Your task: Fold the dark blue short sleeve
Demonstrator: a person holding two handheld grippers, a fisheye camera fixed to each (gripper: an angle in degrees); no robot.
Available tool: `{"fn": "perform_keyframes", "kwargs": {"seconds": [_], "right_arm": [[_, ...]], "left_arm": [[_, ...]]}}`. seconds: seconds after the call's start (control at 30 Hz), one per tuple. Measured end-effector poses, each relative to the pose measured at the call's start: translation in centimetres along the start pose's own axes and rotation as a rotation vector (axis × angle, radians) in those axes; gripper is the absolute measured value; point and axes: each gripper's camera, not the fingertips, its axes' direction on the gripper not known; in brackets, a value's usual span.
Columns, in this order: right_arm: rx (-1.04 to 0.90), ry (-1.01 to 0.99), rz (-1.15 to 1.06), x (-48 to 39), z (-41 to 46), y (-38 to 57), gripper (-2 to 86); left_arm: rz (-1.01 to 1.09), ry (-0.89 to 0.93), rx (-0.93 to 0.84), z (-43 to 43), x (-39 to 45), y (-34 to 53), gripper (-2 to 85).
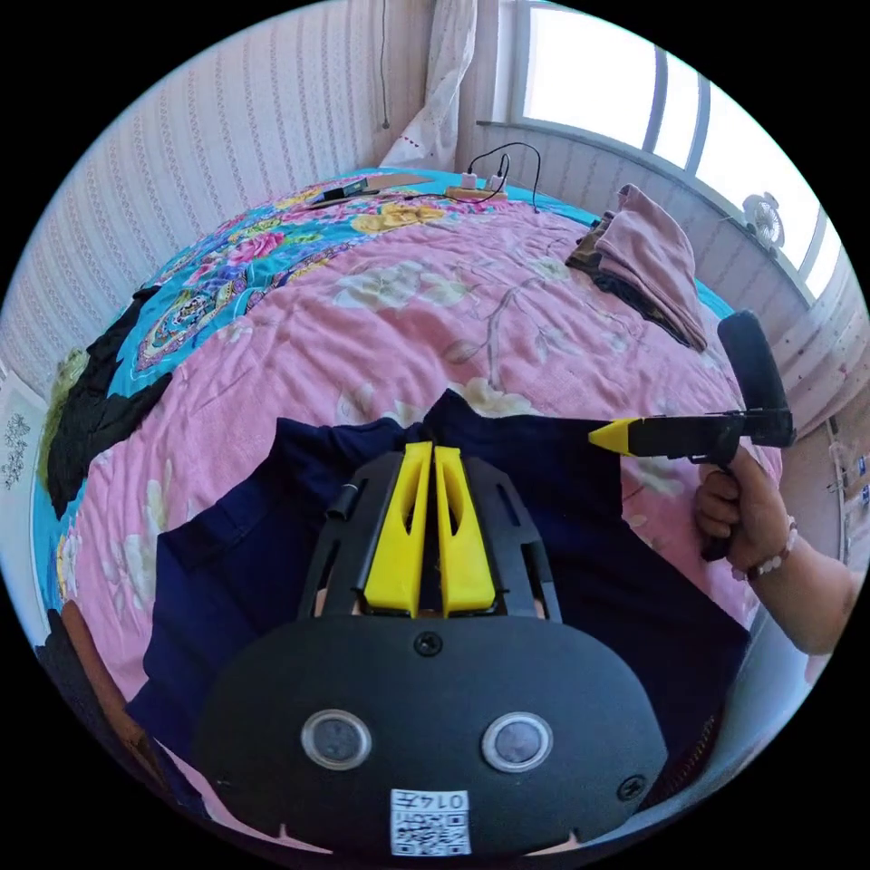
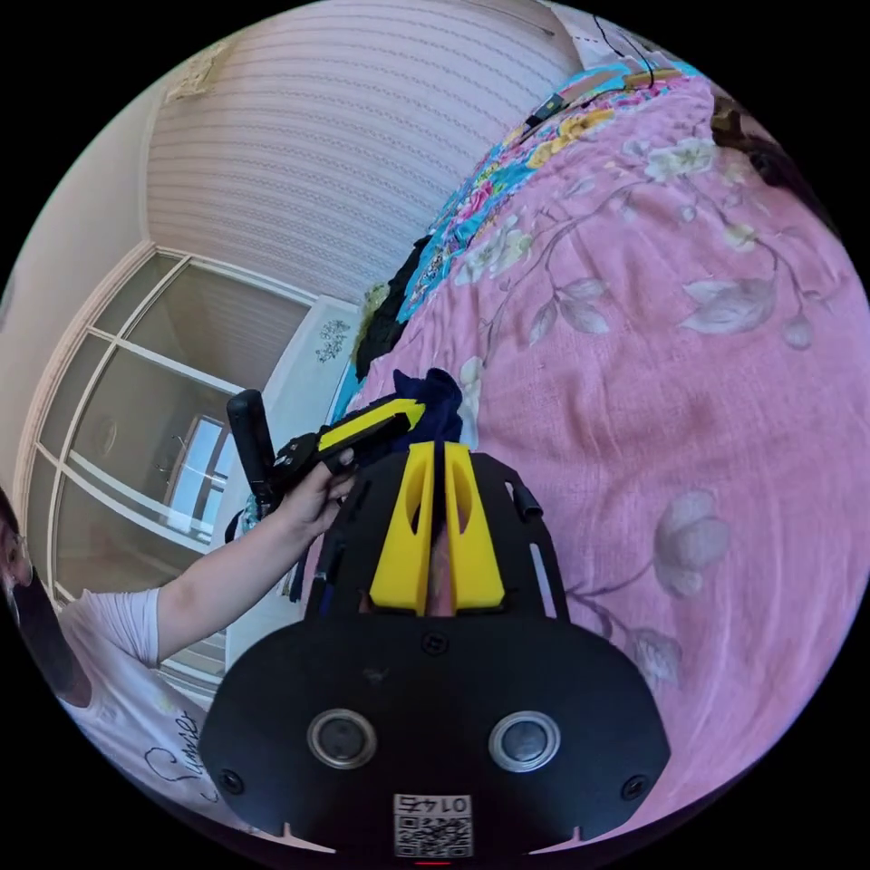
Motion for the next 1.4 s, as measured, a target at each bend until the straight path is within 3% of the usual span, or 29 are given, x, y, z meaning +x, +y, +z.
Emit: {"fn": "perform_keyframes", "kwargs": {"seconds": [0.2,0.37,0.47,0.63,0.8,0.97,1.17,1.23,1.33,1.4], "right_arm": [[0.193,0.009,0.099,2.1,-6.6,4.7,1.0],[0.114,0.073,0.143,4.7,-4.6,5.9,0.9],[0.163,-0.023,0.151,6.2,-4.0,6.5,0.9],[0.164,0.105,0.066,4.1,-2.0,6.3,0.8],[0.165,0.074,0.078,3.7,0.1,6.0,0.6],[0.153,0.040,0.115,3.0,2.2,5.7,0.5],[0.227,0.348,-0.030,-6.8,2.9,5.0,-0.1],[0.152,0.316,-0.152,-11.6,6.0,2.9,-0.1],[-0.105,0.180,-0.330,-19.9,15.9,-1.3,0.3],[-0.301,0.006,-0.474,-26.4,25.8,-2.8,1.3]], "left_arm": [[0.152,0.098,0.057,1.8,5.1,-5.5,-1.0],[0.175,0.059,-0.129,7.1,7.3,-5.5,-0.9],[0.169,0.045,-0.096,5.5,6.6,-5.1,-0.5],[0.089,0.082,0.091,-1.5,1.7,-3.6,0.2],[-0.065,0.065,0.203,-13.3,-5.0,6.9,0.1],[-0.239,-0.105,0.083,-21.7,-10.5,23.3,-0.6],[-0.526,-0.098,-0.009,-28.5,-15.1,40.5,-0.9],[-0.547,-0.133,0.001,-29.5,-15.8,42.7,-0.8],[-0.585,-0.164,0.049,-30.0,-18.3,43.1,0.2],[-0.718,-0.127,0.166,-30.1,-21.3,42.6,4.0]]}}
